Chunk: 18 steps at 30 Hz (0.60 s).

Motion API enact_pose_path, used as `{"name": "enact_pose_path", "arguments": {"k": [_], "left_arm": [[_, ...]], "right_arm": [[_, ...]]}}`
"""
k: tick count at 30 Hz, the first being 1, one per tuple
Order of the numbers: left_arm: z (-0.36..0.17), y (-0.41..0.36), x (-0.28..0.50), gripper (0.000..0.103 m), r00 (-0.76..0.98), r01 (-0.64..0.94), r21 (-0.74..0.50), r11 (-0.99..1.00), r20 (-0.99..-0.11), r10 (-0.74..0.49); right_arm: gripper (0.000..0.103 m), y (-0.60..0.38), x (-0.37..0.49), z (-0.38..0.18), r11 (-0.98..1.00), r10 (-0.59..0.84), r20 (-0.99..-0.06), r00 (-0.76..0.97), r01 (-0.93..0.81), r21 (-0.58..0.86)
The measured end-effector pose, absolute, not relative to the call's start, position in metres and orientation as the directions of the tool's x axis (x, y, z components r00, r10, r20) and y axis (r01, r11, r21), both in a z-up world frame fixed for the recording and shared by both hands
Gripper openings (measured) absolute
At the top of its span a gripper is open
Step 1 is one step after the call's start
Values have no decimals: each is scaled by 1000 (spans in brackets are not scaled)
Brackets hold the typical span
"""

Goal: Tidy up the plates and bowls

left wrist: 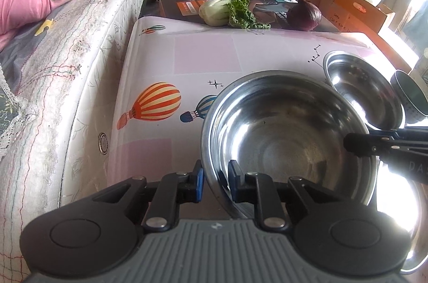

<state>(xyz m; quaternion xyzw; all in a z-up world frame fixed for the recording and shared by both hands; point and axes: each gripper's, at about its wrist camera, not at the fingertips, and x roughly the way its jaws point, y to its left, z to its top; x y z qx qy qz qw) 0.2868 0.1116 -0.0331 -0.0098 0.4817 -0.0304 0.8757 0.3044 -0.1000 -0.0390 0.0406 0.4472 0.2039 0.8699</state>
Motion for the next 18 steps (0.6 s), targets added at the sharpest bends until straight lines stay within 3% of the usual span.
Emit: {"name": "enact_pose_path", "arguments": {"k": [18], "left_arm": [[12, 98, 277, 20, 608, 63, -31, 998, -791, -63]], "right_arm": [[13, -112, 294, -1, 909, 406, -710, 576, -338, 245]]}}
